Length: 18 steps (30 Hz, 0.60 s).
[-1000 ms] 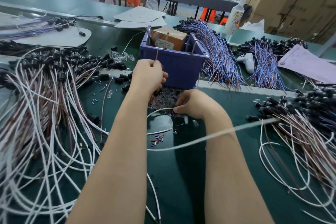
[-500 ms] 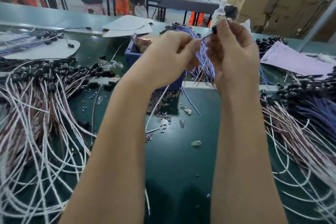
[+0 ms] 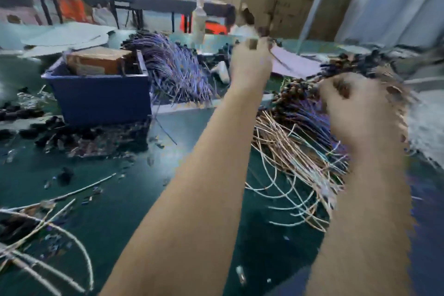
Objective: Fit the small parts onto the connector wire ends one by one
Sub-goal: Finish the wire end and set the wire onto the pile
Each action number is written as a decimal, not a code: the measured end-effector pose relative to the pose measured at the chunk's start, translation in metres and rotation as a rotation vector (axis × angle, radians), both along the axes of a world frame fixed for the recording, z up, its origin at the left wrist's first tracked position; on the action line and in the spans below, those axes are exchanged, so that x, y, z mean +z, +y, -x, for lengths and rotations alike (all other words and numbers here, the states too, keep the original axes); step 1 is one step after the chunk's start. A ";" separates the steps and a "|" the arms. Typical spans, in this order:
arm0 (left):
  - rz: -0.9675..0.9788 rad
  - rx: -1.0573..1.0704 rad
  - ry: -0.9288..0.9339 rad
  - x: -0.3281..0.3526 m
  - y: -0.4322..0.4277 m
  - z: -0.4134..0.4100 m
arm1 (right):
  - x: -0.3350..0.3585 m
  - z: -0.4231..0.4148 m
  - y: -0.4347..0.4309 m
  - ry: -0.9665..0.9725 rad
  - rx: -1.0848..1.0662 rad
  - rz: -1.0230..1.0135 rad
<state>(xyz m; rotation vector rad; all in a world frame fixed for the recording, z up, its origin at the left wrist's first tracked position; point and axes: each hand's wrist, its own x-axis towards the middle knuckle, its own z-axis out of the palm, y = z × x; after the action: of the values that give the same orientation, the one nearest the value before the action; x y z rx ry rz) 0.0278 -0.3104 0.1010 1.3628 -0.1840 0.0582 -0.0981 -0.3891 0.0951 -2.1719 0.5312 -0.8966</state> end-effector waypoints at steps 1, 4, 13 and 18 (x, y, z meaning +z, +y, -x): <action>-0.086 -0.060 0.048 -0.017 -0.010 -0.002 | -0.011 -0.003 -0.010 0.131 -0.068 0.052; -0.344 -0.202 0.295 -0.088 -0.038 0.004 | -0.066 -0.017 -0.032 0.438 -0.156 0.025; -0.721 -0.192 0.061 -0.110 -0.025 -0.006 | -0.101 -0.037 -0.034 0.355 -0.263 -0.009; -0.611 -0.158 0.035 -0.093 0.013 -0.015 | -0.086 -0.051 0.006 0.466 0.080 -0.021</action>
<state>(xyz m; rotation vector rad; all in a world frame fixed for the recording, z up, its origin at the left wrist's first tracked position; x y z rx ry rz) 0.0430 -0.2977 0.0081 1.9508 -0.2949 -0.1676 -0.0474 -0.3831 0.0090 -2.3697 0.6641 -0.3336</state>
